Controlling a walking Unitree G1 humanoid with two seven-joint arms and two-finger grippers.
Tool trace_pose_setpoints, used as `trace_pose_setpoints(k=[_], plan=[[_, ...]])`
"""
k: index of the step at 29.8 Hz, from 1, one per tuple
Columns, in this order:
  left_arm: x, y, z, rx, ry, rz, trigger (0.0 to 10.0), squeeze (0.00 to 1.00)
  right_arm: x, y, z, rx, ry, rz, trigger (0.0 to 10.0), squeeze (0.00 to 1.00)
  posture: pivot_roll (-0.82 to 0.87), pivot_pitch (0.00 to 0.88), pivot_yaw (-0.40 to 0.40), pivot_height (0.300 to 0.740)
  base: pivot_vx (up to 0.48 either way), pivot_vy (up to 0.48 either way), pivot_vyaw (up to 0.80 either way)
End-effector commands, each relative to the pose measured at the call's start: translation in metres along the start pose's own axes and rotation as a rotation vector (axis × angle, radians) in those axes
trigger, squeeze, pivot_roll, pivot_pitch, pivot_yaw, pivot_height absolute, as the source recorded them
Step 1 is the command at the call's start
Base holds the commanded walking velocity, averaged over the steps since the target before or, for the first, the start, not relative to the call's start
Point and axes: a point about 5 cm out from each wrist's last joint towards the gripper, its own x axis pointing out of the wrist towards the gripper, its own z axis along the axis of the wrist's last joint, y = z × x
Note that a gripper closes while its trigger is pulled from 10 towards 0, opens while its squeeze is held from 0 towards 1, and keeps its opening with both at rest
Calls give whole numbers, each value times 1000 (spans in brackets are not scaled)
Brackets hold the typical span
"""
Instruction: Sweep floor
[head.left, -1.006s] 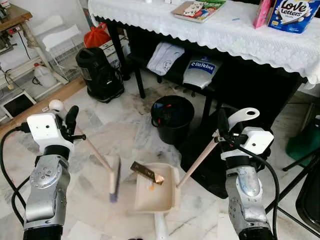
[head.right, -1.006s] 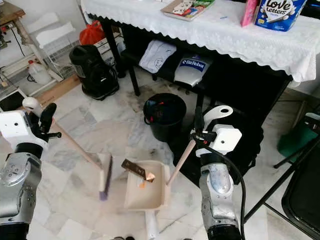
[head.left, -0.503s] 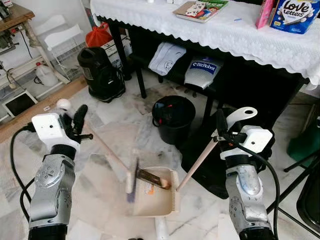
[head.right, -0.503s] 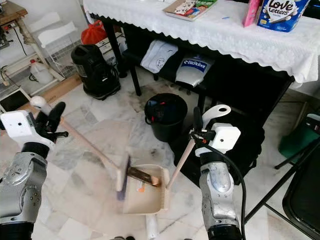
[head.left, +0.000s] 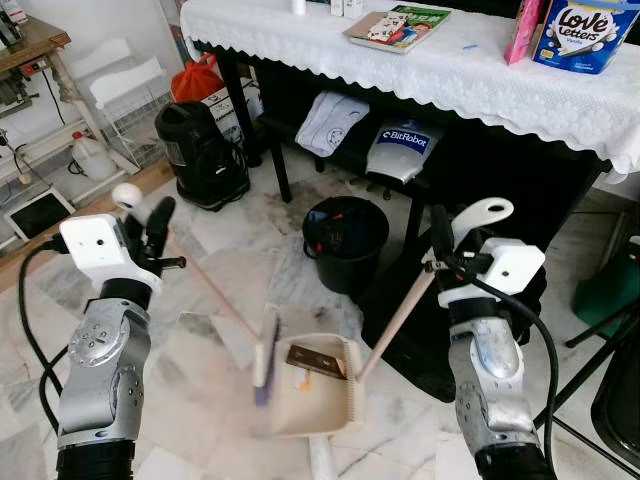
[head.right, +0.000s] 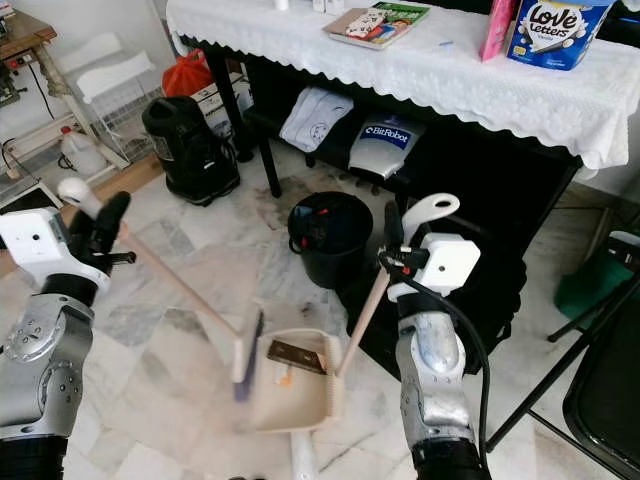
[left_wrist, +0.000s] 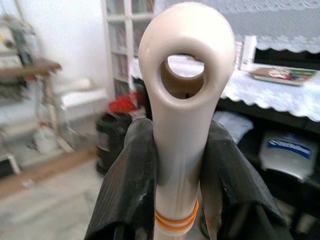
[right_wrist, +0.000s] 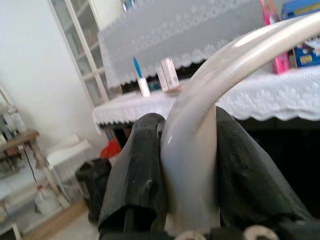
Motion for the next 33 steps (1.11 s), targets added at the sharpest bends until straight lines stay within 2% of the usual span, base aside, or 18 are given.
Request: trace_pose_setpoints(k=[1,8,13,18,33], plan=[[-5,2,20,70,-102,10,10000,0,9,6,20,29,-91,3,10000,0,-44,0,98,740,0,0,0],[-19,-5,15,95,-100,32,10000,0,14,9,29,30,-118,-5,10000,0,-31,0,67,740,0,0,0],[-34,-10,14,124,-109,76,10000,0,16,3,42,51,-156,-68,10000,0,-20,0,53,740,0,0,0],[-32,-13,9,109,-102,98,10000,0,17,2,41,48,-153,-71,10000,0,-15,0,46,740,0,0,198],[-32,-23,3,102,-84,119,10000,0,29,10,44,38,-143,-39,10000,0,-23,0,38,740,0,0,788]])
